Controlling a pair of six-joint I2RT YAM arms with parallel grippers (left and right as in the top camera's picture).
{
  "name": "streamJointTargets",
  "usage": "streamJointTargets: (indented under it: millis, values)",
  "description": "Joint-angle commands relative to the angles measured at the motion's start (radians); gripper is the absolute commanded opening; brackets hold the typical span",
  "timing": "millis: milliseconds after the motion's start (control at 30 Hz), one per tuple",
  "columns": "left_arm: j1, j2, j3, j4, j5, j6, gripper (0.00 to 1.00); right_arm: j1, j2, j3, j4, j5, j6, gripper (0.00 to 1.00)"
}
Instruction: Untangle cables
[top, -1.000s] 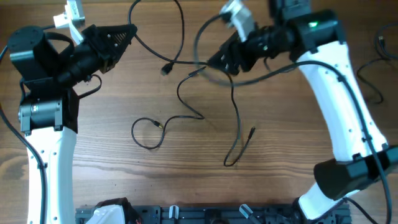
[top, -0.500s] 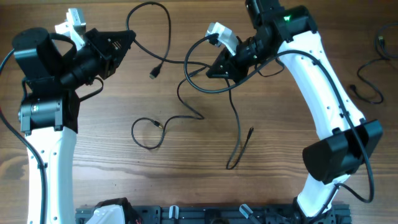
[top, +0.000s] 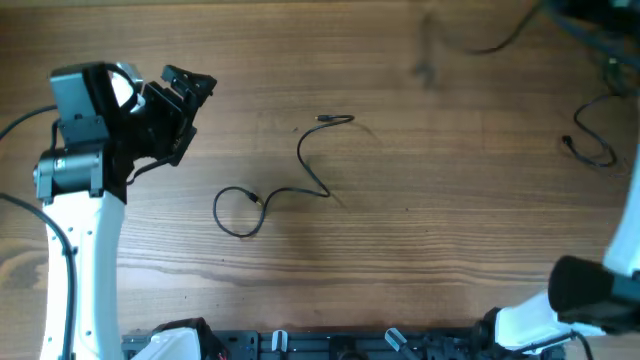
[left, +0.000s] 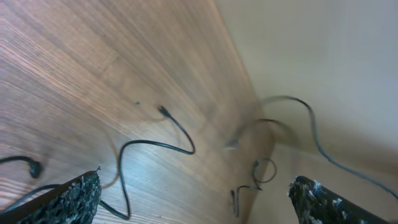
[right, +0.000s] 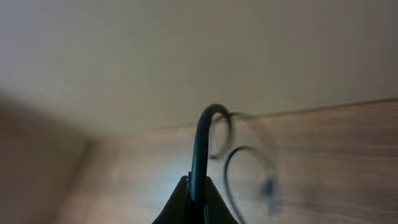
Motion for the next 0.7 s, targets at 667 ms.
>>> streamJointTargets:
  millis: [667]
  values:
    - [-0.035, 0.101, -0.004, -0.049, -0.021, 0.089, 1.00, -0.636, 0.077, 0.013, -0.043, 0.547, 0.260, 0.04]
